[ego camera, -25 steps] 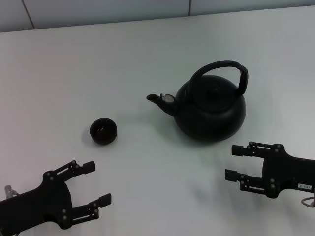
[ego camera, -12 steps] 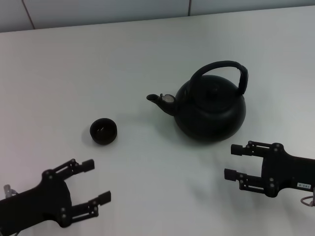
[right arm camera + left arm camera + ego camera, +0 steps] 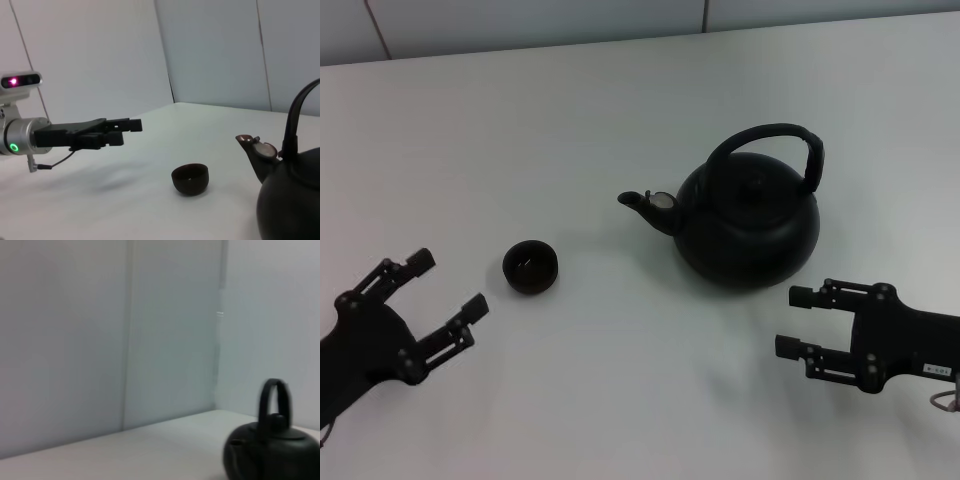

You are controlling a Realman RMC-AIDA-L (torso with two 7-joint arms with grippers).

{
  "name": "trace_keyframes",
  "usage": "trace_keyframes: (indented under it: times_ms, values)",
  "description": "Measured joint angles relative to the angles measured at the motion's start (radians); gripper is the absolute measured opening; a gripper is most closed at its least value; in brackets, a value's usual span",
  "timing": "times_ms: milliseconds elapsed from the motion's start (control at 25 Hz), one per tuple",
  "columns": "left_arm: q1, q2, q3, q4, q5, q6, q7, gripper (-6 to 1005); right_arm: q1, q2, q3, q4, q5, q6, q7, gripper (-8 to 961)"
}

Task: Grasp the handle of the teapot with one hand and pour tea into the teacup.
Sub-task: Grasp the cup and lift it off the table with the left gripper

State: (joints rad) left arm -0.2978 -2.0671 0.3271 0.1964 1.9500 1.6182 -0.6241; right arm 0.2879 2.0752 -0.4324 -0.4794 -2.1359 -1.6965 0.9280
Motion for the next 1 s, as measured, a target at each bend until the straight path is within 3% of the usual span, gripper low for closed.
trace_keyframes:
  times_ms: [480,1000]
  values:
    - [-0.009,-0.003,-0.017,-0.043,0.000,-0.066,0.093,809,0.014,0.000,0.000,0.003,-0.003,0.009,0.000,648]
    - [-0.038,-0.005,0.001,-0.104,0.014,-0.222,0.192,799,0.022,0.000,0.000,0.004,-0.006,0.033,0.000,648]
